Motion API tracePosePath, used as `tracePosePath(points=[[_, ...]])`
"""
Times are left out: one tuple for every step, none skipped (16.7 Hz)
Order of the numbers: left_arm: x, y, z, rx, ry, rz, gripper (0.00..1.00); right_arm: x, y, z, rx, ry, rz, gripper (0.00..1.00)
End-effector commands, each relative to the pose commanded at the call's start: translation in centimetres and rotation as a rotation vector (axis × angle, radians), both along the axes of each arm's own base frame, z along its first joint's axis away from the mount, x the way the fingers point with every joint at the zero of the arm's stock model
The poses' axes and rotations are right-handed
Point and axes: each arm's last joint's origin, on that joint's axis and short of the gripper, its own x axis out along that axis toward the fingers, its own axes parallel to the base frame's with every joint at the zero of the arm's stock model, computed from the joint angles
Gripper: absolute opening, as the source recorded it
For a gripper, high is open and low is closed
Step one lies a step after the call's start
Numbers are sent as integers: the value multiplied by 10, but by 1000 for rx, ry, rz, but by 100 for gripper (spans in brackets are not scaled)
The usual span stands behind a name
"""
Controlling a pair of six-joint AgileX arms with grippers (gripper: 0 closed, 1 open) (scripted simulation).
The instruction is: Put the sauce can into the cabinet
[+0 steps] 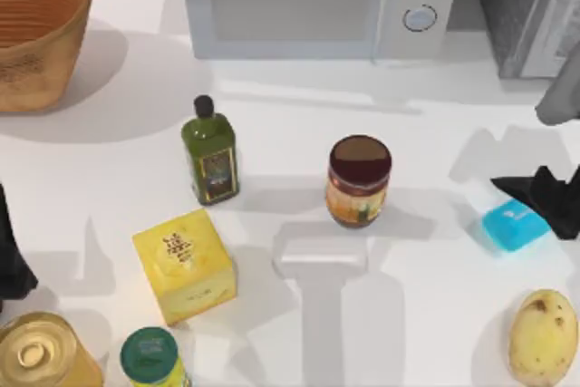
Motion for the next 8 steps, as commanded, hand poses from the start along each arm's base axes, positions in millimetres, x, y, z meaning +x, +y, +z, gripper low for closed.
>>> tracePosePath(points=[[0,0,0,0,0,0,100,15,6,-5,0,21,70,100],[0,0,0,0,0,0,100,30,13,-11,3,40,139,100],[0,0,0,0,0,0,100,43,21,-18,9,56,206,100],[0,0,0,0,0,0,100,55,28,-26,18,71,271,100],[0,0,0,0,0,0,100,66,36,-35,30,84,333,100],[0,0,0,0,0,0,100,75,45,-44,43,96,392,100],[0,0,0,0,0,0,100,83,53,-54,56,107,446,100],[0,0,0,0,0,0,100,89,60,-63,70,116,493,100]])
